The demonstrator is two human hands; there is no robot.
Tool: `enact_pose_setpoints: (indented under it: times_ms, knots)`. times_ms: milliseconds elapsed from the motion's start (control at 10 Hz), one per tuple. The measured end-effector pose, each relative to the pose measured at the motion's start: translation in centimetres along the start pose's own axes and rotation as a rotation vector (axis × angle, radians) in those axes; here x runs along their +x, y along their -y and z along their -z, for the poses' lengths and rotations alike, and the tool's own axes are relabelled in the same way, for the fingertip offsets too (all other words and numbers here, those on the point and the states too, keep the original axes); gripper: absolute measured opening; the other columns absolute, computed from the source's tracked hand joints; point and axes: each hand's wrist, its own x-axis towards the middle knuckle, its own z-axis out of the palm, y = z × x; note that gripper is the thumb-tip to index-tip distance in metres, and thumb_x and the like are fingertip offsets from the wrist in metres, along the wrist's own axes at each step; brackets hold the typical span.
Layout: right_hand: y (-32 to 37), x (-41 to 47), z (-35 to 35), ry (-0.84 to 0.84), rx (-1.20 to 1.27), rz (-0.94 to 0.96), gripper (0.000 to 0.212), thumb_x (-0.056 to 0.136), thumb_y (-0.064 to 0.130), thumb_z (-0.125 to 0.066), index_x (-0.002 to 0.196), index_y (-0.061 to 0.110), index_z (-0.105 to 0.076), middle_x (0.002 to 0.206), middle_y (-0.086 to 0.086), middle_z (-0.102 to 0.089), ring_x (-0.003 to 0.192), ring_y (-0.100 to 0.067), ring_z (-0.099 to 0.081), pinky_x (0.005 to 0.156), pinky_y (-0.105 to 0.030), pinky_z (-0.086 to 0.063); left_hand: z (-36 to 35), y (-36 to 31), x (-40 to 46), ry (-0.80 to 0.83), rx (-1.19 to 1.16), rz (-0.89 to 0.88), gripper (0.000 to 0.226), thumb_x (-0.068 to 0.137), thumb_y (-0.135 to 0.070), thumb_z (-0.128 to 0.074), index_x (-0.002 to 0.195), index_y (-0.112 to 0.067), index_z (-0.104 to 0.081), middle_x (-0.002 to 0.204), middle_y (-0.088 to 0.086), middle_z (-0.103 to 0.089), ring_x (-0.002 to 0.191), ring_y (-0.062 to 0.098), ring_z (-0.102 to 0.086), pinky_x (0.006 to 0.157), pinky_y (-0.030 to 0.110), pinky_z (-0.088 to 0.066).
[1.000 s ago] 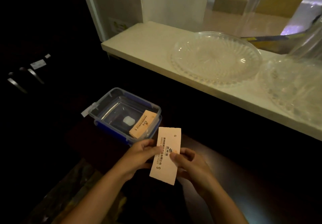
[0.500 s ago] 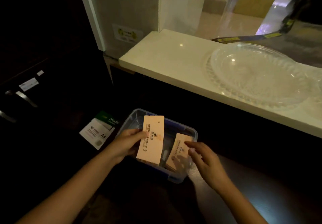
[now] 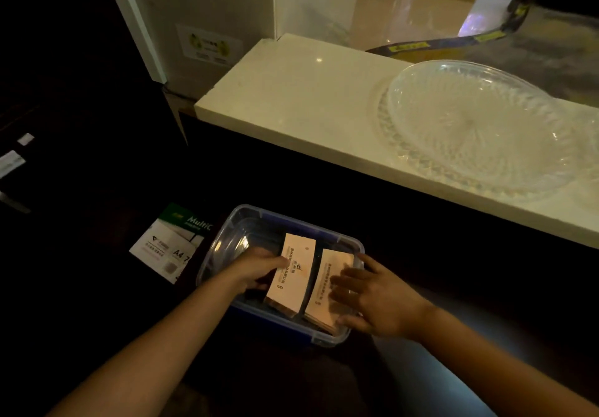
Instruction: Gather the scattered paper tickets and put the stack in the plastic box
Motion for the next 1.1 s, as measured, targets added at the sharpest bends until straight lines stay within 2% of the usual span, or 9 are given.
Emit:
enact_pose_setpoints:
  times_ms: [200, 300, 400, 600, 700, 800, 900, 1000, 1100]
  knots:
    - [-0.7, 0.3, -0.3, -0.009, -0.003, 0.058, 0.062, 0.089, 0.059, -0.015, 0.127, 0.023, -0.049, 0.136, -0.006, -0.052, 0.131, -0.026, -0.039, 0.107, -0.048, 0.015, -0.7, 0.5, 0.5, 0.040, 0.027, 0.025, 0.014, 0.085, -0.020, -0.058, 0.096, -0.015, -0.063, 0.094, 0.001, -0.068, 0.100, 0.021, -0.061, 0.090, 0.042, -0.047]
    - [-0.8, 0.4, -0.2, -0.001, 0.013, 0.072, 0.060, 0.089, 0.058, -0.015, 0.125, 0.025, -0.049, 0.134, -0.005, -0.053, 0.130, -0.025, -0.041, 0.108, -0.048, 0.011, -1.4, 0.3, 0.5, 0.041, 0.121, -0.035, 0.009, 0.088, -0.020, -0.053, 0.093, -0.020, -0.060, 0.100, 0.001, -0.066, 0.088, 0.011, -0.060, 0.069, 0.029, -0.046]
    - [-1.1, 0.4, -0.2, -0.006, 0.028, 0.072, 0.055, 0.091, 0.058, -0.020, 0.123, 0.026, -0.052, 0.131, -0.003, -0.056, 0.126, -0.024, -0.045, 0.109, -0.048, 0.006, -2.0, 0.0, 0.6, 0.009, 0.245, -0.094, 0.024, 0.090, -0.021, -0.049, 0.111, -0.014, -0.057, 0.114, 0.007, -0.065, 0.090, 0.013, -0.059, 0.066, 0.024, -0.044]
    - [-1.1, 0.3, -0.2, -0.062, 0.006, 0.078, 0.048, 0.091, 0.056, -0.027, 0.117, 0.029, -0.056, 0.123, 0.000, -0.062, 0.121, -0.020, -0.050, 0.108, -0.048, -0.006, -2.7, -0.1, 0.7, 0.001, 0.347, -0.094, 0.029, 0.093, -0.021, -0.044, 0.117, -0.010, -0.055, 0.122, 0.012, -0.062, 0.102, 0.020, -0.060, 0.076, 0.029, -0.049]
    - [-1.2, 0.3, -0.2, -0.055, 0.036, 0.090, 0.051, 0.091, 0.056, -0.024, 0.121, 0.027, -0.054, 0.129, -0.002, -0.058, 0.126, -0.022, -0.044, 0.108, -0.046, 0.000, -2.8, -0.1, 0.9, -0.017, 0.391, -0.108, 0.030, 0.093, -0.020, -0.043, 0.117, -0.008, -0.056, 0.124, 0.012, -0.061, 0.110, 0.024, -0.059, 0.087, 0.036, -0.050]
    - [-1.3, 0.2, -0.2, -0.033, 0.075, 0.094, 0.054, 0.091, 0.057, -0.022, 0.127, 0.026, -0.049, 0.135, -0.003, -0.052, 0.131, -0.022, -0.037, 0.109, -0.045, 0.007, -2.8, -0.2, 0.7, -0.001, 0.374, -0.109, 0.029, 0.093, -0.023, -0.044, 0.116, -0.011, -0.055, 0.121, 0.011, -0.062, 0.104, 0.020, -0.060, 0.080, 0.032, -0.050]
    - [-1.2, -0.1, 0.2, -0.044, 0.055, 0.087, 0.052, 0.091, 0.056, -0.024, 0.128, 0.028, -0.048, 0.134, -0.001, -0.054, 0.130, -0.020, -0.040, 0.111, -0.046, -0.002, -2.3, -0.3, -0.1, -0.022, 0.330, -0.168, 0.029, 0.092, -0.027, -0.046, 0.118, -0.016, -0.053, 0.113, 0.003, -0.064, 0.087, 0.008, -0.058, 0.064, 0.019, -0.043]
    - [-1.2, -0.1, 1.5, -0.215, -0.012, 0.058, 0.047, 0.091, 0.054, -0.033, 0.122, 0.026, -0.054, 0.121, -0.001, -0.062, 0.115, -0.019, -0.054, 0.104, -0.042, -0.037, -0.5, -0.7, -1.1, -0.131, 0.398, -0.274, 0.037, 0.090, -0.031, -0.050, 0.125, -0.020, -0.048, 0.106, -0.011, -0.058, 0.098, 0.010, -0.057, 0.067, 0.017, -0.039]
    - [-1.0, 0.6, 4.8, -0.304, 0.132, 0.004, 0.039, 0.091, 0.047, -0.040, 0.115, 0.022, -0.058, 0.113, -0.004, -0.063, 0.101, -0.021, -0.060, 0.086, -0.035, -0.050, 2.3, -2.1, -2.6, -0.177, 0.481, -0.397, 0.044, 0.088, -0.031, -0.054, 0.130, -0.021, -0.047, 0.113, -0.004, -0.058, 0.105, 0.010, -0.056, 0.069, 0.006, -0.040]
